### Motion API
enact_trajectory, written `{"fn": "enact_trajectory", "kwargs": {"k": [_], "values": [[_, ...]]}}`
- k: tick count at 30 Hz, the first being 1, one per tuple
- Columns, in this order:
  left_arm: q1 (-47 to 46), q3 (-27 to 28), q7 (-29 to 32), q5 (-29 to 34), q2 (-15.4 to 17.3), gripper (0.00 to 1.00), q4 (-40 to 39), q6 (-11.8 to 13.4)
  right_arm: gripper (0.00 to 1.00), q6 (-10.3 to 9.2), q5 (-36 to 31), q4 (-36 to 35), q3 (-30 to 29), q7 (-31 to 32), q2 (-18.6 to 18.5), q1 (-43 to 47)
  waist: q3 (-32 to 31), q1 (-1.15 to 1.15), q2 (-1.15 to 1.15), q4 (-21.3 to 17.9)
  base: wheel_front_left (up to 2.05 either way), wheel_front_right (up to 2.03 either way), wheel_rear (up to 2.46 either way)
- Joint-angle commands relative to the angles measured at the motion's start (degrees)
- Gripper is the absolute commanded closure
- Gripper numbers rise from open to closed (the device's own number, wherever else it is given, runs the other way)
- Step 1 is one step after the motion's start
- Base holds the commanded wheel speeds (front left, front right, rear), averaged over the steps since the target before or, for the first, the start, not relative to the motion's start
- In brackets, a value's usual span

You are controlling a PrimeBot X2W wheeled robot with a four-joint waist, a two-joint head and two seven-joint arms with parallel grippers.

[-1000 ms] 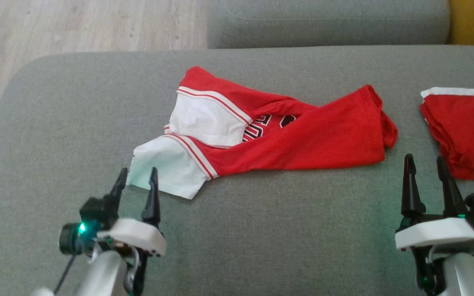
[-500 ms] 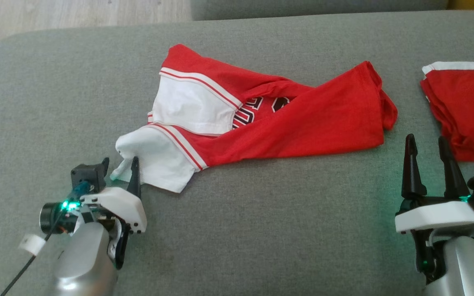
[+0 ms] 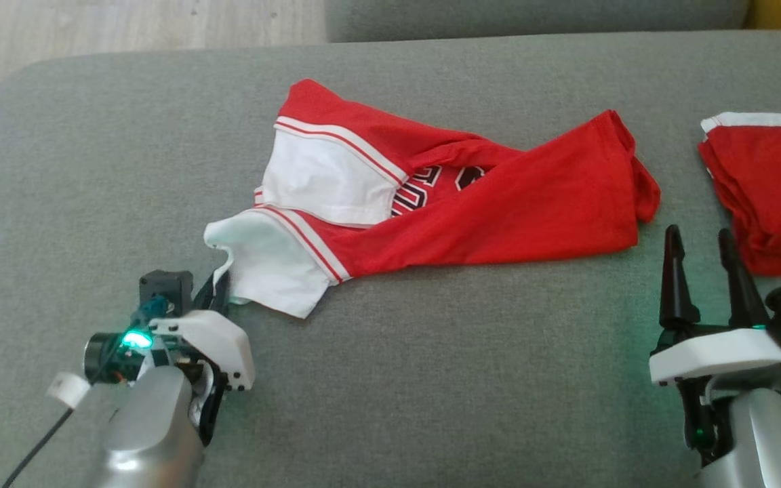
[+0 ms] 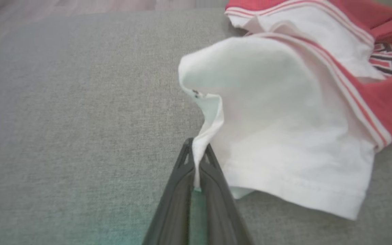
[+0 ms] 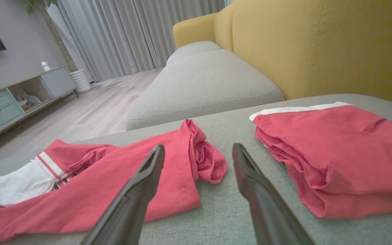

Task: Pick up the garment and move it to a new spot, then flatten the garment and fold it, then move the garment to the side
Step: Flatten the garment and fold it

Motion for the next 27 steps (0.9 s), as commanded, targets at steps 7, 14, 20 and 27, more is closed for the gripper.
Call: {"fn": "enact_trajectory", "kwargs": {"k": [7, 14, 20, 27], "values": [[-0.7, 2.4, -8.4, -1.7, 0.6, 1.00, -7.8, 0.3, 0.00, -0.04, -0.9, 2.5, 0.1, 3.6, -0.4, -2.3, -2.1, 0.00, 0.00, 2.8, 0.00, 0.00, 0.00], [1.6, 1.4, -10.7, -1.7, -0.1, 1.00, -17.8, 0.7, 0.00, -0.04, -0.8, 10.4, -2.8, 7.2, -0.4, -5.7, -2.2, 0.00, 0.00, 5.6, 0.00, 0.00, 0.00], [4.3, -0.4, -8.8, -1.3, -0.1, 1.00, -25.0, 0.9, 0.00, -0.04, -0.9, 18.2, -4.4, 7.8, -0.4, -10.0, -1.4, 0.00, 0.00, 6.9, 0.00, 0.00, 0.00], [6.0, -1.1, -7.0, -1.4, 0.3, 1.00, -30.0, 1.5, 0.00, -0.04, -3.7, 24.8, -5.9, 7.1, -0.4, -13.1, -0.7, 0.00, 0.00, 7.3, 0.00, 0.00, 0.00]]}}
